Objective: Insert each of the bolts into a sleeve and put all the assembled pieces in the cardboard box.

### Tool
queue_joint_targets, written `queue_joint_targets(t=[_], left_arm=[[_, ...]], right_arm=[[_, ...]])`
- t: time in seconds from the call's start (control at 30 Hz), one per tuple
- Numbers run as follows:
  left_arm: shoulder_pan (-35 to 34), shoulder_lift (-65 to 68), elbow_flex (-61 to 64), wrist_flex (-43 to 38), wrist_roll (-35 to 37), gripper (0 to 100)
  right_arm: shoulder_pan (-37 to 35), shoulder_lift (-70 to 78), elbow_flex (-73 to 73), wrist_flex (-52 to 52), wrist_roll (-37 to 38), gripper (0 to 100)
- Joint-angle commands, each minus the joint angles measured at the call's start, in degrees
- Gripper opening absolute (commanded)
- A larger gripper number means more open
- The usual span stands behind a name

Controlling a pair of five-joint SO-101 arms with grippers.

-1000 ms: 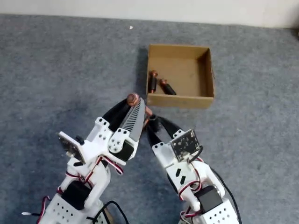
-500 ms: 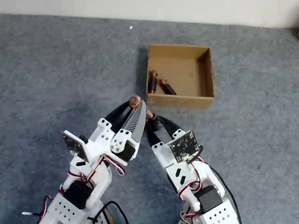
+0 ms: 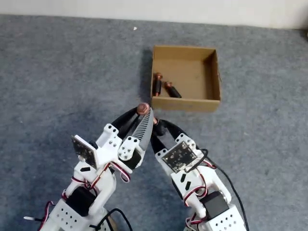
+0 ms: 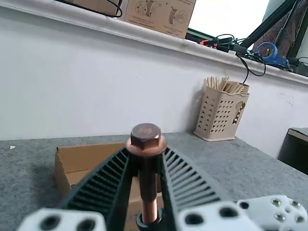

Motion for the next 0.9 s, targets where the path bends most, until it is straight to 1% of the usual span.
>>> queue_joint_targets(t=[0.0,0.1,0.27,0.33,0.63,0.8,0.87], left_arm=[[1.2,-0.4,-1.2,4.7,-0.9,1],[1.1,-0.3,-3.7,10.0,-0.8,2],[1.0,-0.2,-4.5,16.3,-0.7,18],[1.0,-0.4,-4.5,18.5,-0.7,21],[0.9,-0.5,-4.5,19.3,-0.7,21],[-1.5,-0.5,-4.5,19.2,-0.7,21],[-1.4,-0.5,-4.6,19.2,-0.7,21]], right_arm=[[-0.6,-0.8,6.4,-2.0,1.3,0.5],[-0.4,-0.8,6.4,-2.2,1.1,0.5],[-0.4,-0.8,6.4,-2.2,1.1,0.5],[-0.4,-0.8,6.4,-2.2,1.1,0.5],[-0.3,-0.8,6.4,-2.2,1.0,0.5],[-0.3,-0.8,6.4,-2.1,1.0,0.5],[-0.3,-0.9,6.4,-2.3,1.0,0.5]])
